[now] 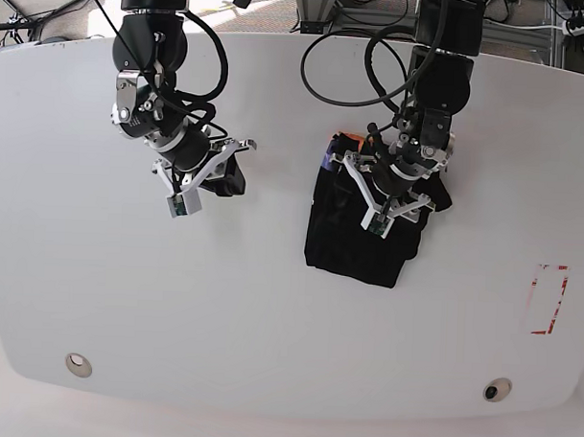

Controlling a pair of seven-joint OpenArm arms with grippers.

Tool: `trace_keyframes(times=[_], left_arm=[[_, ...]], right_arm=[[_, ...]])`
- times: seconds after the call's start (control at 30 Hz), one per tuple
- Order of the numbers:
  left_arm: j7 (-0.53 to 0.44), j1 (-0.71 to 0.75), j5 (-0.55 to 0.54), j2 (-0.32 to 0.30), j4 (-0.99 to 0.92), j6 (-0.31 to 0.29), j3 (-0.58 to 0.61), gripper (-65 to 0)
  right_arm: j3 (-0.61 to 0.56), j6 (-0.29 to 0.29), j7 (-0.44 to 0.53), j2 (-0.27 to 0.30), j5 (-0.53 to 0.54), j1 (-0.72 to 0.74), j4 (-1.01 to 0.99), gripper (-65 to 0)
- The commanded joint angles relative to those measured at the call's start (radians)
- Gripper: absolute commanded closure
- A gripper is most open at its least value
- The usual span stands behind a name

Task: Fold the T-shirt properly
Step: 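Carry the folded shirt with the left gripper to the table edge, then release the shirt with the left gripper and lift both grippers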

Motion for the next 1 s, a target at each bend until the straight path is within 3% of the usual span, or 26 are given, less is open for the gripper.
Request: trace_keyframes(times=[0.0,0.3,0.5,0.67,0.87,0.97], left_arm=[[0.03,-0.011,0.018,-0.008,-0.072,0.013,-0.052,-42.5],[0.03,-0.036,0.018,-0.183,-0.196,-0.158,-0.286,-42.1],[0.033,-0.011,0.018,-0.364,-0.211,-0.242,-0.403,-42.1],[0.028,-0.003,0.018,-0.523,-0.331,-0.31,-0.457,-42.1],[0.028,-0.003,0.018,-0.623,-0.409,-0.429,-0.557,-42.1],[0.03,-0.003,0.018,-0.657,-0.411,-0.433,-0.589,-42.1]], right_arm=[[-0.001,0.005,0.026,0.013,0.014,0.013,0.024,-9.4],[-0.001,0.005,0.026,0.042,0.014,-0.022,0.066,-9.4],[-0.001,0.005,0.026,0.042,0.014,-0.032,0.067,-9.4],[-0.001,0.005,0.026,0.042,0.014,-0.032,0.067,-9.4],[-0.001,0.005,0.026,0.042,0.014,-0.032,0.069,-9.4],[-0.001,0.005,0.026,0.042,0.014,-0.035,0.069,-9.4]])
